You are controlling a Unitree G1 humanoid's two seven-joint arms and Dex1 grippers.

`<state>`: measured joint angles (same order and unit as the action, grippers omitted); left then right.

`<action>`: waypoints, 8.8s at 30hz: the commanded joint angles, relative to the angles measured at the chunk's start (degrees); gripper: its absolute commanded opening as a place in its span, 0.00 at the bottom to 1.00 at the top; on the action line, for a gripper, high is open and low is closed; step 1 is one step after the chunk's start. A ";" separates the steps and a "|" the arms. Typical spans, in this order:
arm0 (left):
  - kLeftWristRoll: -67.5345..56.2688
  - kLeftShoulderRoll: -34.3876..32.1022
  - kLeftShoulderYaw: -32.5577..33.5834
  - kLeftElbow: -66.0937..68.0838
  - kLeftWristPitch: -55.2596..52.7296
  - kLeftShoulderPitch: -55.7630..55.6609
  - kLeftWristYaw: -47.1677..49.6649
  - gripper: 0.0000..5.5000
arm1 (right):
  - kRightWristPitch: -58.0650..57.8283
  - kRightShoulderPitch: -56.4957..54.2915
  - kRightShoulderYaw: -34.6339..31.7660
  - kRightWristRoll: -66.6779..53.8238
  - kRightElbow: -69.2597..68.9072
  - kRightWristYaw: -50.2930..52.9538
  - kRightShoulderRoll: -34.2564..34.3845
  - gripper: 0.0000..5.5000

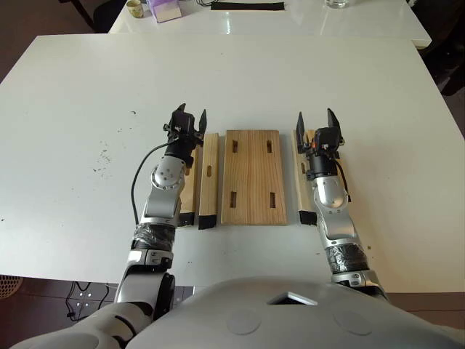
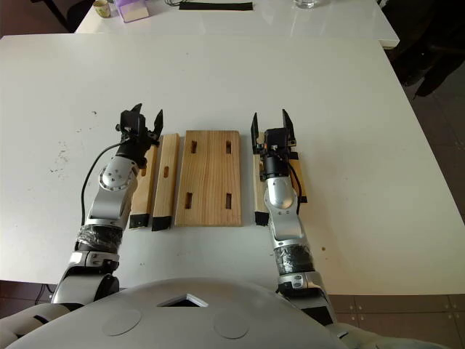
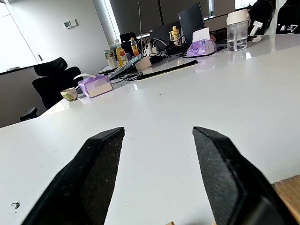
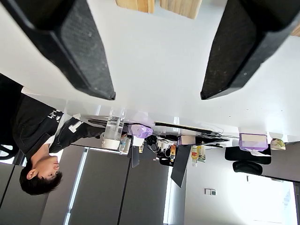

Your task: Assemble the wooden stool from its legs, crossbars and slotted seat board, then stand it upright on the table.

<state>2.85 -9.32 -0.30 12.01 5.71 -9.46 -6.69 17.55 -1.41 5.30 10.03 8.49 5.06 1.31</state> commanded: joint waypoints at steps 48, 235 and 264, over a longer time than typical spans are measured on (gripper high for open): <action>-9.19 -13.14 10.15 -46.21 -49.63 24.26 -10.76 0.62 | -13.03 9.75 -4.09 -2.59 -18.88 -5.23 -5.64 0.62; -10.55 -12.90 -5.53 -21.03 -18.44 -1.11 -24.17 0.47 | -14.04 -10.80 1.17 -25.17 10.60 -73.57 -43.87 0.44; -9.51 -11.75 -6.62 -18.75 -16.93 -2.51 -23.55 0.47 | -35.81 -17.27 -8.92 -41.20 -18.69 -62.27 -39.54 0.57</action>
<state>-7.29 -21.01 -6.49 -7.10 -11.52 -11.56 -30.08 -17.81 -17.21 -4.09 -31.37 -10.79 -57.73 -38.95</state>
